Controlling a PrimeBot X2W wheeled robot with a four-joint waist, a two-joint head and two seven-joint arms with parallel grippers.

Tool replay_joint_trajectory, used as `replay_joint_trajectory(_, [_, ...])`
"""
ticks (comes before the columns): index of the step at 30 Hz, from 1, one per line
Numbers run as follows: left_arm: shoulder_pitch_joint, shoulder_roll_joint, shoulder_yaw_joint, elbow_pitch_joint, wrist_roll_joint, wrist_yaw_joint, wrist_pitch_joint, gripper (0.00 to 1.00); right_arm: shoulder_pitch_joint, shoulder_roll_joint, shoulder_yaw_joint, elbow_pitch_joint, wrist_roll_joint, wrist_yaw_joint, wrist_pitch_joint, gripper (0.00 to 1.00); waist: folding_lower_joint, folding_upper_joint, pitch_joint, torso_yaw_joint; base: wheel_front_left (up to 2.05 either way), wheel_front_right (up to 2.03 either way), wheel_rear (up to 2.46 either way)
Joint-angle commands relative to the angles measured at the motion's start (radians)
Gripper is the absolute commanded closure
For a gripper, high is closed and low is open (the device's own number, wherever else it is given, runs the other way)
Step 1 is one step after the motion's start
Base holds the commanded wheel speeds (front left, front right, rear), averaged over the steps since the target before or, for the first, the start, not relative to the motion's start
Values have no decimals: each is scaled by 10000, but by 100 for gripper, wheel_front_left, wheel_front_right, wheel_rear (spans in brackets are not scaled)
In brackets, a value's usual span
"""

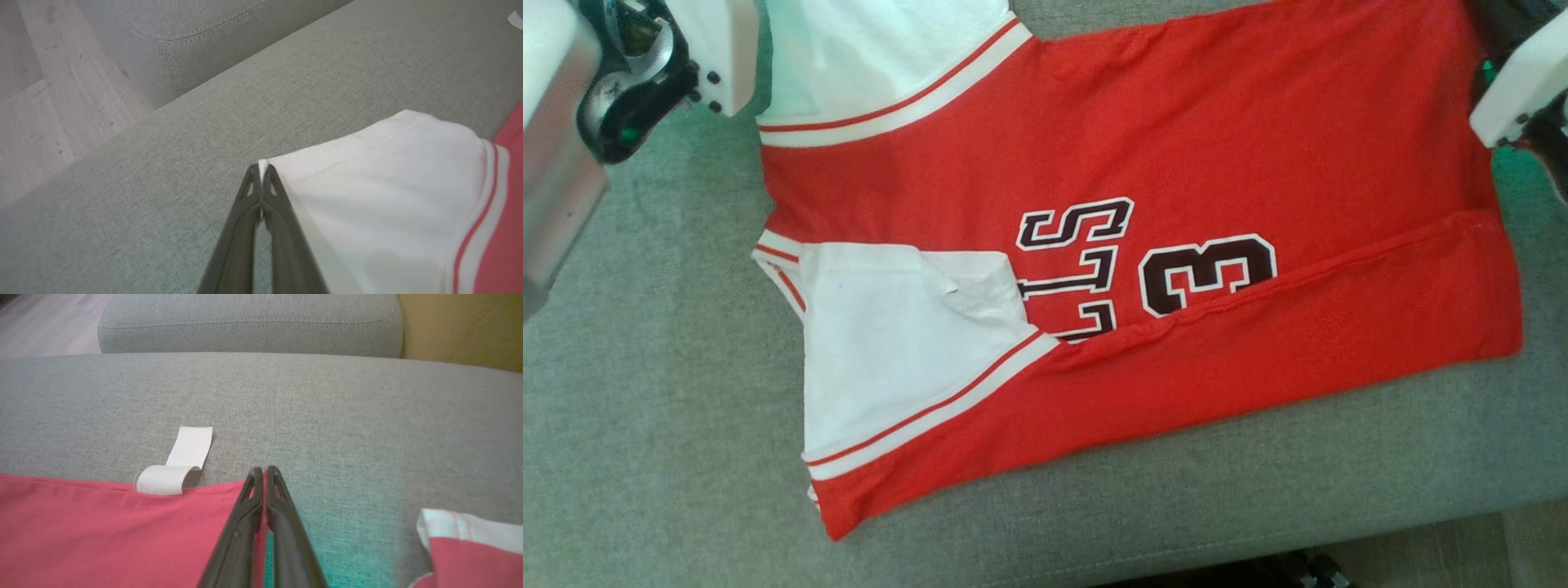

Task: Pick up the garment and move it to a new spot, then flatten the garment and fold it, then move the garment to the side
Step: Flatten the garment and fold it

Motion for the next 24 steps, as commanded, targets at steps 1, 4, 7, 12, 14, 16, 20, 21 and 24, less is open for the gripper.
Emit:
replay_joint_trajectory(1, [-740,458,247,-163,-40,18,-276,100,-120,-372,80,-103,55,65,-264,100,0,0,-44,16,0,0,0])
replay_joint_trajectory(4, [-972,492,112,-204,143,18,-1028,100,-344,-441,226,-54,68,65,-710,100,0,0,-139,59,0,0,0])
replay_joint_trajectory(7, [-1199,503,90,-151,323,18,-1964,100,-471,-503,238,11,231,65,-1212,100,0,0,-299,119,0,0,0])
replay_joint_trajectory(12, [-1355,665,-40,-106,584,17,-3186,100,-322,-766,131,45,673,65,-2031,100,0,0,-776,245,0,0,0])
replay_joint_trajectory(14, [-1195,755,-97,-220,541,17,-3507,100,-64,-890,141,-34,851,65,-2232,100,0,0,-1004,301,0,0,0])
replay_joint_trajectory(16, [-936,899,-189,-442,489,17,-3716,100,245,-1053,177,-141,996,65,-2363,100,0,0,-1184,372,0,0,0])
replay_joint_trajectory(20, [-219,1361,-307,-1053,444,80,-4101,100,887,-1350,162,-364,1184,65,-2591,100,0,0,-1478,524,0,0,0])
replay_joint_trajectory(21, [6,1501,-332,-1263,436,166,-4184,100,1055,-1419,137,-431,1223,65,-2636,100,0,0,-1548,559,0,0,0])
replay_joint_trajectory(24, [762,1924,-438,-2024,405,506,-4407,100,1592,-1622,30,-615,1292,65,-2731,100,0,0,-1745,667,0,0,0])
